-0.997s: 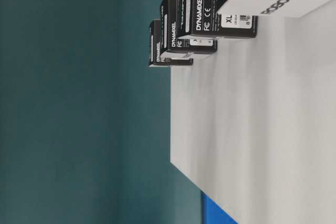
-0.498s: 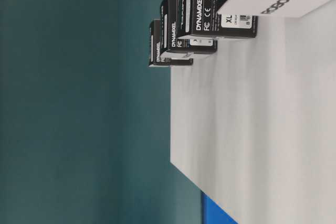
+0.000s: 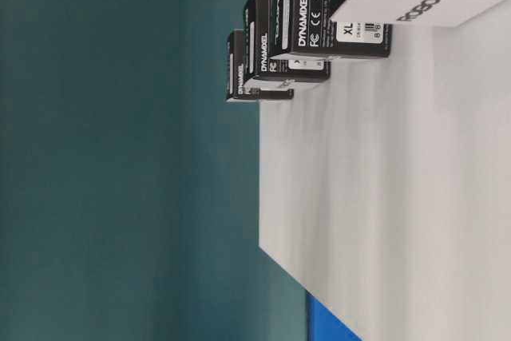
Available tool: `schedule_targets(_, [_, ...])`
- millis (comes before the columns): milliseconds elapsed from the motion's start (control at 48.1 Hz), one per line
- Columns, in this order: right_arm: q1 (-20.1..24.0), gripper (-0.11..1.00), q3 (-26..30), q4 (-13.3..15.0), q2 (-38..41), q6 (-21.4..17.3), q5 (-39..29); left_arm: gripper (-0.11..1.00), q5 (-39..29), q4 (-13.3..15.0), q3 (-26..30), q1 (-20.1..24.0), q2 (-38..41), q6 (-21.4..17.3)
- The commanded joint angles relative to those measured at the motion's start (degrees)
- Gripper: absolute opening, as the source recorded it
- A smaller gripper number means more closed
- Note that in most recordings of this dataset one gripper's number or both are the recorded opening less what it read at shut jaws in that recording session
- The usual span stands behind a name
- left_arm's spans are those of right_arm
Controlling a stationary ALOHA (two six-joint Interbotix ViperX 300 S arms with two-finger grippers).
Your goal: Place the box from the white plastic tray onto the white base.
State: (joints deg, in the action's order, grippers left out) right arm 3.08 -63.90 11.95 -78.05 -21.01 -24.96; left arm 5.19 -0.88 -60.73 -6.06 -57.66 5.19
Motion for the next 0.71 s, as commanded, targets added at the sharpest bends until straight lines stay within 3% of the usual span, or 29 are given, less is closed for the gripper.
schedule_targets(0, [-0.09,0.99,0.35,0.09,0.26,0.18,0.70,-0.07,0.44,-0.18,0.53,-0.09,0.26,0.09])
schedule_targets(685, [-0.09,0.99,0.35,0.18,0.00,0.44,-0.09,-0.07,-3.60,-0.09,0.35,-0.09,0.35,0.53])
